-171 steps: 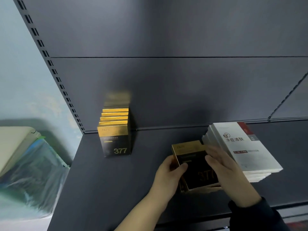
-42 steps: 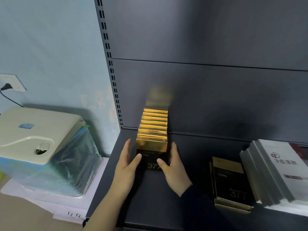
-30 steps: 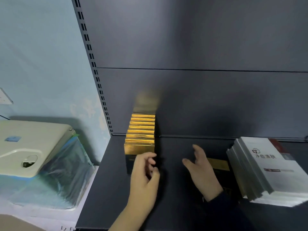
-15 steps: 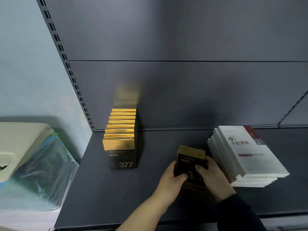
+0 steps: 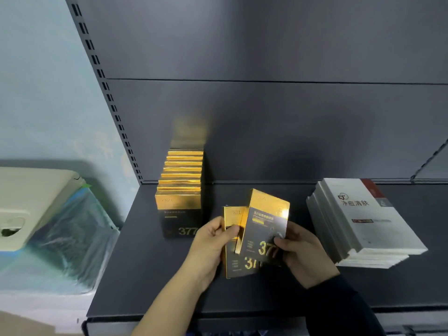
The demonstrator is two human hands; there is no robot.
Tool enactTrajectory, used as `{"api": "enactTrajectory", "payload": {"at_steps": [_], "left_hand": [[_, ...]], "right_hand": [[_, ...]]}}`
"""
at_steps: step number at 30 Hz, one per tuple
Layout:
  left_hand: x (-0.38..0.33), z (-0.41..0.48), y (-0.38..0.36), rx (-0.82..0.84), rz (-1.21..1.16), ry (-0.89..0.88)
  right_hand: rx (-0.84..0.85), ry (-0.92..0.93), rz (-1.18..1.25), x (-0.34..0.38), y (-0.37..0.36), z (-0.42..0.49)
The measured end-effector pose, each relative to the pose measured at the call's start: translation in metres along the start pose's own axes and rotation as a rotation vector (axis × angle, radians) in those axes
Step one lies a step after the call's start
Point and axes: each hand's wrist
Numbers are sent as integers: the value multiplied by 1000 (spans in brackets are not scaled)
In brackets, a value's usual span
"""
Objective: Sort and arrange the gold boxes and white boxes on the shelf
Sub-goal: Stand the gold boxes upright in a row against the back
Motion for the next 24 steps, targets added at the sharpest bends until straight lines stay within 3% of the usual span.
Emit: {"api": "enactTrajectory", "payload": {"at_steps": [8, 24], "left_hand": [[-19, -14, 43, -114, -8, -73], [-32, -30, 109, -408, -7, -237]], "right_hand": [[152, 67, 125, 20, 0, -4], [128, 110, -143, 4, -41, -2]]}}
Point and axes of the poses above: each hand's wrist, its own z-axis towards the middle knuckle, its own y-axis out of the back of the hand, x = y × z, and after that the axes turned 9 degrees about -x, right-handed
